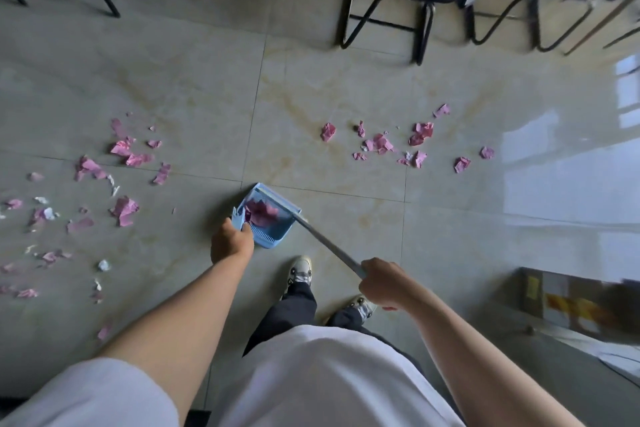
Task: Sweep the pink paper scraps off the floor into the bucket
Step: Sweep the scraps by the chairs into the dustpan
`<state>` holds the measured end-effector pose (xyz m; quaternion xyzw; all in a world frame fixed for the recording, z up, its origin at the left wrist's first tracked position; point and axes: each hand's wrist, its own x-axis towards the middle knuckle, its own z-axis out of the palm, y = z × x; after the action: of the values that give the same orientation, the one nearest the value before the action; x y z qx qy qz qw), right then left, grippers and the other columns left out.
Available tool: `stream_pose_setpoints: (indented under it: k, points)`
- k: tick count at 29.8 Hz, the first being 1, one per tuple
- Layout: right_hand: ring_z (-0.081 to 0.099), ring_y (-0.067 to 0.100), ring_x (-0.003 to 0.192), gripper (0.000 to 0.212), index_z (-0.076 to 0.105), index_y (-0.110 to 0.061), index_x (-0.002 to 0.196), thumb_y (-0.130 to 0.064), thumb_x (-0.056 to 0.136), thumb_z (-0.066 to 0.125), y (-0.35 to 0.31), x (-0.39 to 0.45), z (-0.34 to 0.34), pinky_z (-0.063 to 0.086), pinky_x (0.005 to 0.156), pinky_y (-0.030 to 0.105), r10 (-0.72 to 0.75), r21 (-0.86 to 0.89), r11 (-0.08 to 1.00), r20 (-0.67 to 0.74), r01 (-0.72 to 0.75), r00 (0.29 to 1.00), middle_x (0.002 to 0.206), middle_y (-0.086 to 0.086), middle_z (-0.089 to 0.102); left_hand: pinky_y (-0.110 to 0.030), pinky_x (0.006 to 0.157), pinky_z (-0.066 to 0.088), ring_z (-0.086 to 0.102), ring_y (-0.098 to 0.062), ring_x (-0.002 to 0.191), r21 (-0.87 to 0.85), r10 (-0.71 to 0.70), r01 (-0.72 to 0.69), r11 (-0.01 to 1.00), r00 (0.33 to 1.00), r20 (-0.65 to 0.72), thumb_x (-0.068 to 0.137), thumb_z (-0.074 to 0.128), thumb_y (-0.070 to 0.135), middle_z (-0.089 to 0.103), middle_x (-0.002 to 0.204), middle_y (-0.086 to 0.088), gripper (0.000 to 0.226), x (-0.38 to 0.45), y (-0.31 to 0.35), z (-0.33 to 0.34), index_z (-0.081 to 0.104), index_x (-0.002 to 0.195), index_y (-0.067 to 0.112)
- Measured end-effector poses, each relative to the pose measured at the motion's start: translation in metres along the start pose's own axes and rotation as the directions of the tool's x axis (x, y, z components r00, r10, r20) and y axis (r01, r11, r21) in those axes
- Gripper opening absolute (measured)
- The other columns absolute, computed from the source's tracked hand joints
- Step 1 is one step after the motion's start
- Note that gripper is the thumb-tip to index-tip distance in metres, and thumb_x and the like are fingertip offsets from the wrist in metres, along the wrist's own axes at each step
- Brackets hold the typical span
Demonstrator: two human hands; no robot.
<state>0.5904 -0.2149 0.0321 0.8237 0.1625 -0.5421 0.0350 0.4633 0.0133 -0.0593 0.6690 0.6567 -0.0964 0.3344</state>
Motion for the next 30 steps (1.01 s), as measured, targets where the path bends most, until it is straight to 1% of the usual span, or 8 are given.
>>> stream_pose_setpoints:
  k: [6, 11, 13, 18, 20, 22, 25, 30]
  points:
    - [0.058, 0.027, 0.063, 0.035, 0.056, -0.016, 0.105, -0.012, 0.076, 0.037, 0.038, -0.009, -0.006, 0.047, 0.050, 0.030, 0.105, 0.197, 0.976, -0.054, -0.093, 0.993, 0.085, 0.008, 0.060, -0.041, 0.087, 0.046, 0.059, -0.041, 0.106, -0.024, 0.045, -0.045, 0.999, 0.999, 0.012, 0.089, 0.057, 0.023, 0.063, 0.115, -0.026, 0.030, -0.008, 0.027, 0.005, 0.060, 0.107, -0.001]
    - [0.059, 0.025, 0.061, 0.040, 0.051, -0.012, 0.124, -0.012, 0.085, 0.040, 0.071, -0.012, -0.022, 0.050, 0.050, 0.030, 0.224, 0.420, 0.894, -0.111, -0.158, 0.968, 0.094, 0.011, 0.063, -0.041, 0.086, 0.045, 0.057, -0.042, 0.108, -0.074, 0.019, -0.018, 0.997, 1.000, 0.017, 0.089, 0.057, 0.023, 0.062, 0.117, -0.028, 0.034, -0.023, 0.061, 0.010, 0.060, 0.108, -0.005]
    - [0.059, 0.024, 0.059, 0.041, 0.049, -0.008, 0.125, -0.012, 0.085, 0.043, 0.083, -0.006, -0.028, 0.049, 0.050, 0.029, 0.276, 0.490, 0.854, -0.137, -0.177, 0.951, 0.091, 0.010, 0.061, -0.041, 0.086, 0.045, 0.058, -0.042, 0.107, -0.084, 0.023, -0.021, 0.996, 1.000, 0.017, 0.089, 0.058, 0.024, 0.062, 0.116, -0.028, 0.035, -0.028, 0.075, 0.012, 0.060, 0.108, -0.006]
    - [0.053, 0.020, 0.047, 0.019, 0.054, -0.004, 0.101, -0.013, 0.086, 0.045, 0.127, 0.011, -0.054, 0.041, 0.041, 0.021, 0.385, 0.639, 0.744, -0.169, -0.197, 0.907, 0.070, 0.007, 0.055, -0.040, 0.081, 0.047, 0.061, -0.042, 0.100, -0.090, 0.068, -0.069, 0.994, 0.998, -0.015, 0.086, 0.061, 0.024, 0.065, 0.108, -0.026, 0.031, -0.044, 0.112, 0.028, 0.063, 0.099, -0.003]
    - [0.055, 0.022, 0.049, 0.018, 0.055, -0.003, 0.098, -0.013, 0.086, 0.045, 0.151, 0.025, -0.068, 0.038, 0.039, 0.020, 0.413, 0.679, 0.708, -0.177, -0.193, 0.893, 0.070, 0.008, 0.056, -0.040, 0.080, 0.047, 0.061, -0.042, 0.098, -0.081, 0.085, -0.087, 0.993, 0.996, -0.019, 0.085, 0.061, 0.024, 0.065, 0.107, -0.027, 0.029, -0.052, 0.132, 0.039, 0.063, 0.097, -0.003]
    - [0.062, 0.028, 0.063, 0.021, 0.056, -0.002, 0.100, -0.015, 0.086, 0.046, 0.180, 0.050, -0.085, 0.044, 0.046, 0.025, 0.446, 0.724, 0.664, -0.183, -0.187, 0.876, 0.080, 0.012, 0.061, -0.040, 0.079, 0.047, 0.061, -0.042, 0.098, -0.077, 0.093, -0.095, 0.992, 0.995, -0.032, 0.085, 0.062, 0.024, 0.066, 0.106, -0.027, 0.029, -0.059, 0.158, 0.053, 0.063, 0.096, -0.002]
    - [0.059, 0.029, 0.077, 0.028, 0.058, -0.001, 0.105, -0.019, 0.088, 0.046, 0.217, 0.084, -0.110, 0.050, 0.069, 0.035, 0.480, 0.770, 0.613, -0.185, -0.178, 0.857, 0.087, 0.015, 0.062, -0.039, 0.077, 0.047, 0.062, -0.042, 0.096, -0.043, 0.099, -0.101, 0.994, 0.994, -0.055, 0.086, 0.063, 0.026, 0.066, 0.104, -0.027, 0.030, -0.069, 0.196, 0.068, 0.063, 0.096, -0.002]
    - [0.066, 0.034, 0.076, 0.026, 0.054, -0.001, 0.105, -0.017, 0.086, 0.045, 0.296, 0.127, -0.178, 0.053, 0.067, 0.038, 0.517, 0.834, 0.529, -0.170, -0.157, 0.839, 0.094, 0.023, 0.067, -0.040, 0.077, 0.049, 0.062, -0.043, 0.092, -0.035, 0.090, -0.094, 0.995, 0.989, -0.116, 0.084, 0.064, 0.030, 0.067, 0.100, -0.027, 0.031, -0.083, 0.282, 0.106, 0.065, 0.092, 0.000]
